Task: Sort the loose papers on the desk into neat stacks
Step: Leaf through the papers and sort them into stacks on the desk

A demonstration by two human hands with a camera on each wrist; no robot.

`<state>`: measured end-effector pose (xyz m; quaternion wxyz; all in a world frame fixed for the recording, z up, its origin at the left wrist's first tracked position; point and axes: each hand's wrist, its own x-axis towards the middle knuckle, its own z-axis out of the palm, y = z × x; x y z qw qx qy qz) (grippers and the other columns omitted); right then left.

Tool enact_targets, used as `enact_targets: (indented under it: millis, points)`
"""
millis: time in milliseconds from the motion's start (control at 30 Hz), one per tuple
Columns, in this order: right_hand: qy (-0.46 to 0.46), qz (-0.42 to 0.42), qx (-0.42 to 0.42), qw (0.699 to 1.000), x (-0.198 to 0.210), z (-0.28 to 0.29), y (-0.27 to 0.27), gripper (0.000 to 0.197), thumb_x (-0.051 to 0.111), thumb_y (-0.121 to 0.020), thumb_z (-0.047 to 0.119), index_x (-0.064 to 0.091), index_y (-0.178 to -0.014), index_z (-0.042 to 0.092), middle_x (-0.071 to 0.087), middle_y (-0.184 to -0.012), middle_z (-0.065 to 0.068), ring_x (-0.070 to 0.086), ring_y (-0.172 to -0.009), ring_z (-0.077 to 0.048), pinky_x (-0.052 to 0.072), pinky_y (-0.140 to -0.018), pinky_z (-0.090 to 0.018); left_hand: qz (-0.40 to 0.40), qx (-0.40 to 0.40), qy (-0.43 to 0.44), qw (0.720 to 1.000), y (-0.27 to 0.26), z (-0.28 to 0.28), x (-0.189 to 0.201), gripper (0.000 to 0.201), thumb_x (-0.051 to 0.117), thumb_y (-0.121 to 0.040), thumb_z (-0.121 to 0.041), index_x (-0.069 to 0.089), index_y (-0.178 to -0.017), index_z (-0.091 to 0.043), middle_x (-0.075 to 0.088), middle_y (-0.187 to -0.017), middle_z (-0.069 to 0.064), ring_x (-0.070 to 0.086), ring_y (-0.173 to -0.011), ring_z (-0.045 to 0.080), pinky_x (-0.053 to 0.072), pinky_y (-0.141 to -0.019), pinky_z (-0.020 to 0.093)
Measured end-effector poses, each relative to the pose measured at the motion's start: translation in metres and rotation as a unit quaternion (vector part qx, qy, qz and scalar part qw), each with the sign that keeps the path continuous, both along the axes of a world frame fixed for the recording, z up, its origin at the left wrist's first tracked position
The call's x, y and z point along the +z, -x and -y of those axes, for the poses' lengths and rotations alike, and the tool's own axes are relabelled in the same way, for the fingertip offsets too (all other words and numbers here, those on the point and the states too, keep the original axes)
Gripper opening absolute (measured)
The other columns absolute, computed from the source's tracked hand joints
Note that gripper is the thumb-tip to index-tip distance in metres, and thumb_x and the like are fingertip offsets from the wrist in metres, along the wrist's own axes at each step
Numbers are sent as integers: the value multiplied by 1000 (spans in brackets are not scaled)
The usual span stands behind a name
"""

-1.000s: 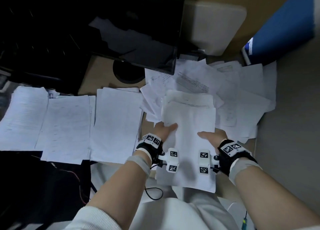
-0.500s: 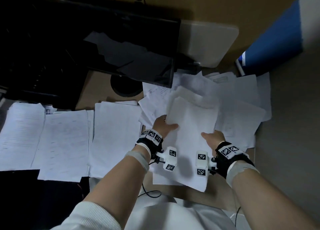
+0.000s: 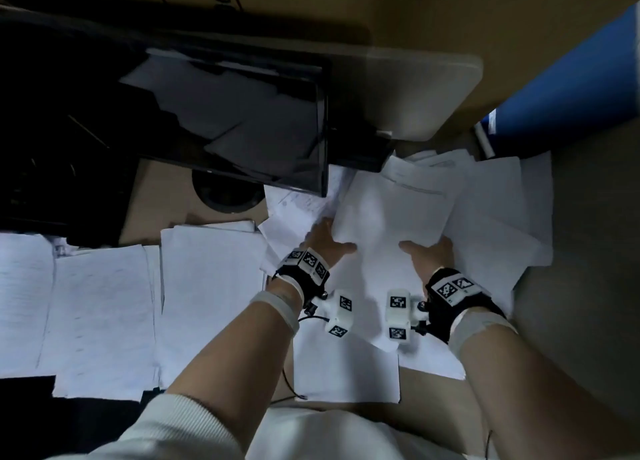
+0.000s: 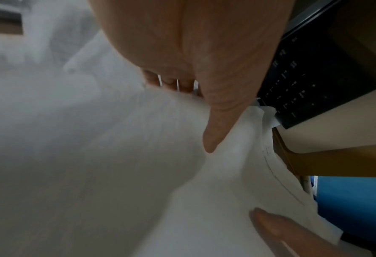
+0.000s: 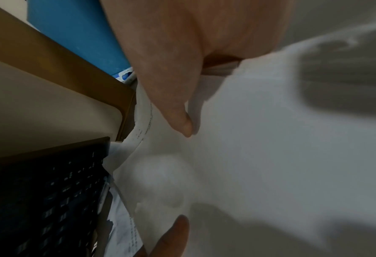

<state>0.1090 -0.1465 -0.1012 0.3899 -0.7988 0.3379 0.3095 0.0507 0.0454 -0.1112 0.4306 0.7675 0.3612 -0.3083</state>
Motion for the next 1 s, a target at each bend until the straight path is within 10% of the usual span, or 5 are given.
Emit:
enact_targets:
  millis: [167, 300, 467, 667, 1000]
  points:
    - [13, -8, 5, 1000, 5, 24, 4, 56, 81, -79, 19, 58, -127, 1, 64, -127, -14, 62, -107, -31, 49, -94, -35, 25, 48, 80, 995, 7, 32, 3, 68, 71, -88, -16, 33, -143, -7, 55, -135, 18, 56, -122, 34, 47, -103, 44]
    - [22, -57, 7, 998, 19, 49, 28, 68, 78, -83, 22, 47, -138, -3, 58, -131, -18, 59, -113, -36, 47, -92, -35, 64, 102, 140, 983, 30, 44, 5, 81, 69, -90, -13, 14, -150, -19, 56, -130, 22, 61, -112, 37, 51, -98, 47]
    - [-31, -60, 58, 996, 26, 52, 56, 24, 69, -81, 2, 55, -99, -6, 59, -88, -8, 53, -87, -27, 44, -77, -36, 39, 107, 105, 988, 55, 49, 18, 61, 77, -83, -36, 56, -131, -5, 67, -122, 16, 66, -107, 33, 54, -94, 42]
    - [-67, 55, 150, 985, 28, 31, 63, 35, 64, -86, 0, 63, -121, 2, 69, -114, -13, 64, -98, -28, 51, -89, -36, 40, 216, 104, 970, 85, 46, 18, 47, 73, -89, -27, 63, -125, 2, 68, -119, 18, 65, -108, 33, 50, -86, 30]
    - [17, 54, 311, 949, 19, 24, 14, 31, 51, -91, 9, 61, -120, 9, 66, -117, -12, 62, -100, -31, 48, -85, -32, 69, 378, 206, 900, 56, 40, 26, 41, 85, -71, -25, 71, -104, -4, 75, -96, 17, 71, -83, 34, 61, -77, 47]
